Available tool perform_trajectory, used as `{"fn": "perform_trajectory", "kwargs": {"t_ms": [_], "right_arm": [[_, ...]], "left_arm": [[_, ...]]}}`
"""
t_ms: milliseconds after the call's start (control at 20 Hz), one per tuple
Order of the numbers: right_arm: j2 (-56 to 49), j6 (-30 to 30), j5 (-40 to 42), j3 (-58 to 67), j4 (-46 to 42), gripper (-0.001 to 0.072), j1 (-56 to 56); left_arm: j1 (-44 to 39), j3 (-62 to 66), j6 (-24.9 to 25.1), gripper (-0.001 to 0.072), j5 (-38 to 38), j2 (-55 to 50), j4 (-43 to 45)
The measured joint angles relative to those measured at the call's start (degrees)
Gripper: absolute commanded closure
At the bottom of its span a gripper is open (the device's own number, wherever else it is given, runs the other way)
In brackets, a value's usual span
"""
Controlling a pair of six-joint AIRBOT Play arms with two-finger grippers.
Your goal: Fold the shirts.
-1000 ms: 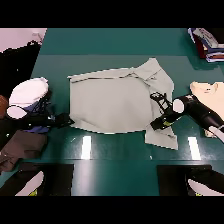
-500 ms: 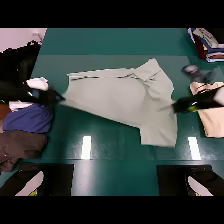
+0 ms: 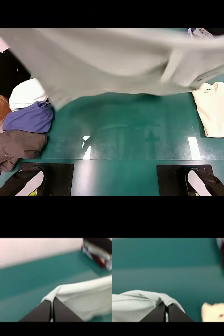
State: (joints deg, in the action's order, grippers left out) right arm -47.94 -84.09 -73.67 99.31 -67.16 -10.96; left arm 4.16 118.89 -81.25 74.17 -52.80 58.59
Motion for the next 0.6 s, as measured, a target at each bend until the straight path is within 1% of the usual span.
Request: {"fn": "perform_trajectory", "kwargs": {"t_ms": [150,250,350,450,600], "right_arm": [[-0.2,0.7,0.0,11.4,2.1,0.0695,-6.8],[-1.0,1.0,-0.3,17.6,2.6,0.0695,-10.2],[-2.4,1.1,-1.4,21.7,3.1,0.0695,-11.9],[-4.4,1.2,-2.7,22.7,3.6,0.0695,-11.9],[-8.8,1.2,-4.3,18.1,4.0,0.0695,-7.3]], "left_arm": [[0.0,7.2,-1.5,0.0686,-5.3,2.2,1.2],[0.0,9.6,-2.1,0.0686,-8.7,3.2,1.6],[0.0,10.1,-2.4,0.0686,-10.5,3.7,1.8],[0.0,6.8,-2.8,0.0686,-11.5,3.9,2.0],[0.0,-4.2,-3.6,0.0686,-11.7,3.2,2.4]]}}
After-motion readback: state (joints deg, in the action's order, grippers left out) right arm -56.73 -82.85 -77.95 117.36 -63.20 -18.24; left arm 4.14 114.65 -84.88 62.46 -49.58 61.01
